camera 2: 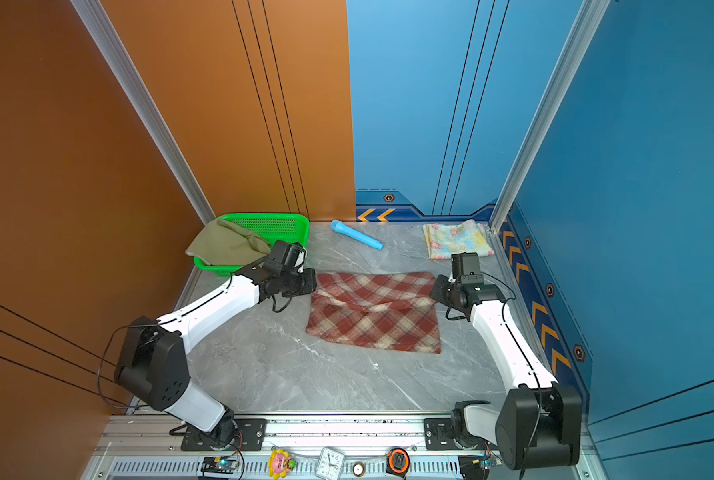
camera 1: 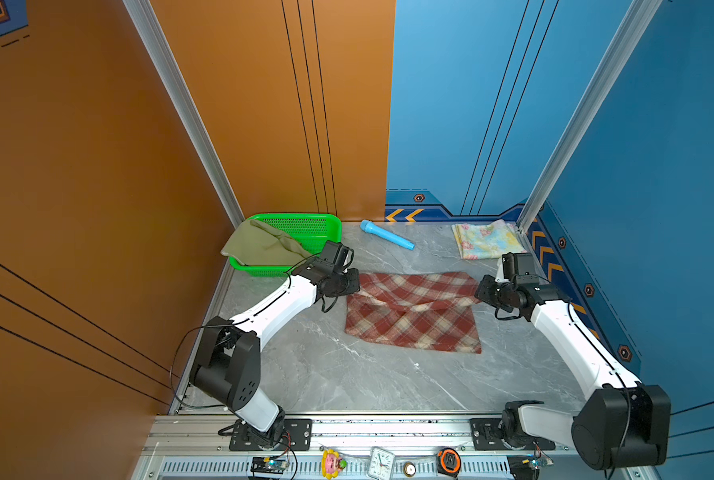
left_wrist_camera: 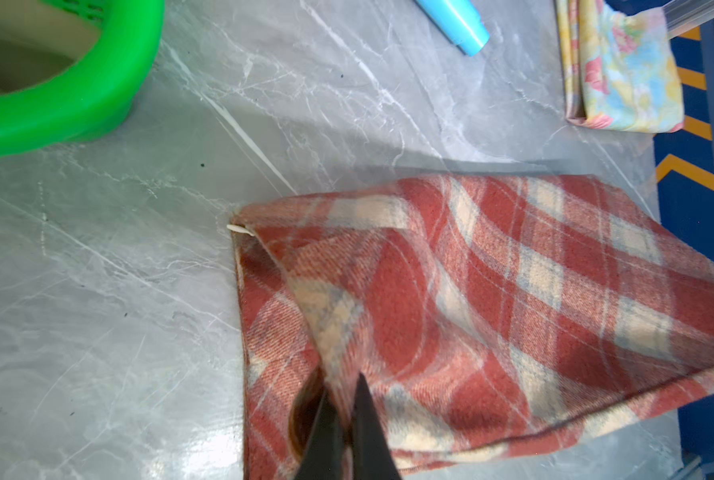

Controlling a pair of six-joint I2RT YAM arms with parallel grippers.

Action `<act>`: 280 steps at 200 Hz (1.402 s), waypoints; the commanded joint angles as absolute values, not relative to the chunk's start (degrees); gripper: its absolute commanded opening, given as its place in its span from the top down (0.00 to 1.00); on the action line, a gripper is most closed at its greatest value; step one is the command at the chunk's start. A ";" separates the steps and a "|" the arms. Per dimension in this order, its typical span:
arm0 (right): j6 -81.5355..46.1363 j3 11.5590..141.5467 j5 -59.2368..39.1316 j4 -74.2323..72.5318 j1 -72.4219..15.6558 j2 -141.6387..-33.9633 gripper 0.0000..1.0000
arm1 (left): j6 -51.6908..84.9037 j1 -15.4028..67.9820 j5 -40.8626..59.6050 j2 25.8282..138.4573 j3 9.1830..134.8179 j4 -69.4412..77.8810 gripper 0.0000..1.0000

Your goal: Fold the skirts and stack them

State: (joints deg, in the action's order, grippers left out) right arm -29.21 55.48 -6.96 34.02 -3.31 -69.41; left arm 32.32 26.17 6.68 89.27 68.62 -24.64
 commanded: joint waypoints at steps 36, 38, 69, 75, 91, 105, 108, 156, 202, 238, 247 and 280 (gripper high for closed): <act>-31.55 46.58 -4.05 42.45 -3.16 -60.25 0.94 | 32.54 29.78 4.21 84.05 59.46 -26.01 1.00; -31.77 46.05 -4.07 42.45 -3.21 -60.00 0.94 | 32.66 29.94 4.11 83.92 58.50 -25.97 1.00; -35.48 38.28 -3.19 40.75 -4.12 -58.07 0.93 | 33.68 32.17 1.80 84.37 52.15 -24.41 1.00; -35.84 37.23 -3.15 40.33 -4.34 -58.54 0.93 | 33.83 32.00 2.10 84.88 51.03 -23.99 1.00; -36.37 35.14 -3.00 38.83 -4.66 -60.26 0.89 | 33.71 31.80 1.87 86.06 50.04 -23.93 1.00; -36.01 34.59 -3.42 38.41 -4.70 -62.17 0.88 | 33.46 31.81 1.85 86.86 49.76 -23.96 1.00; -35.95 34.55 -3.36 38.41 -4.81 -62.42 0.87 | 33.42 31.79 1.85 86.98 49.75 -23.91 1.00; -35.16 35.92 -2.99 38.19 -5.06 -62.89 0.95 | 32.75 31.40 2.46 89.86 51.16 -23.20 1.00; -34.54 43.11 -0.82 43.36 -6.26 -60.42 0.98 | 30.44 29.85 1.77 85.78 56.95 -28.06 1.00; -35.34 43.60 0.42 46.63 -8.41 -57.74 0.97 | 30.11 29.09 1.79 81.40 56.26 -29.88 1.00; -35.80 42.73 0.59 46.82 -9.16 -57.17 0.97 | 30.45 29.19 1.91 80.76 55.23 -29.93 1.00; -38.10 37.33 0.85 46.18 -11.68 -56.07 0.96 | 31.89 30.03 1.70 80.77 50.42 -29.29 1.00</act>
State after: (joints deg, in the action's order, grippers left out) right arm -35.70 41.12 -1.19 43.11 -10.04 -56.77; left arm 31.31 29.69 3.42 80.60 53.98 -27.03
